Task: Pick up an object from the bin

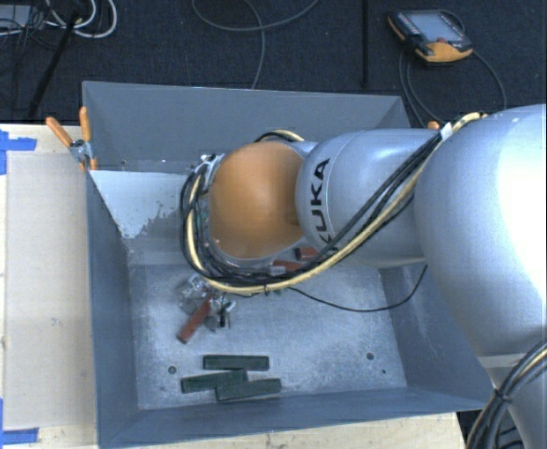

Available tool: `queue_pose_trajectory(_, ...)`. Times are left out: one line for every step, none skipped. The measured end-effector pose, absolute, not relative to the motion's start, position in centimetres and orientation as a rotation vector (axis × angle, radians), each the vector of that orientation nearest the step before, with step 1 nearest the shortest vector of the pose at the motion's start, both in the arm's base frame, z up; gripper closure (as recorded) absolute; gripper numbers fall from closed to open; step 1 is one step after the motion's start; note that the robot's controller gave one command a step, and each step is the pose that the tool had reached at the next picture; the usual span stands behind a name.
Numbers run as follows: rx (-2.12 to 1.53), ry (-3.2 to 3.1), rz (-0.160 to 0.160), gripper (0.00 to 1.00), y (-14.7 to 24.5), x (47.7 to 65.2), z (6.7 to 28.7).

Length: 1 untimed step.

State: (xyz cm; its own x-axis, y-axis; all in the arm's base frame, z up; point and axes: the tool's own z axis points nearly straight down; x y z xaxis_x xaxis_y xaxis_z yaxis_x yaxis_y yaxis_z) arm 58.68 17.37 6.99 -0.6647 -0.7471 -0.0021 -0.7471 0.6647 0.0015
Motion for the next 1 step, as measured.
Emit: queue_pose_trajectory(-1.282, 2.861, 0.000, 1.00, 15.87, 59.76, 23.47)
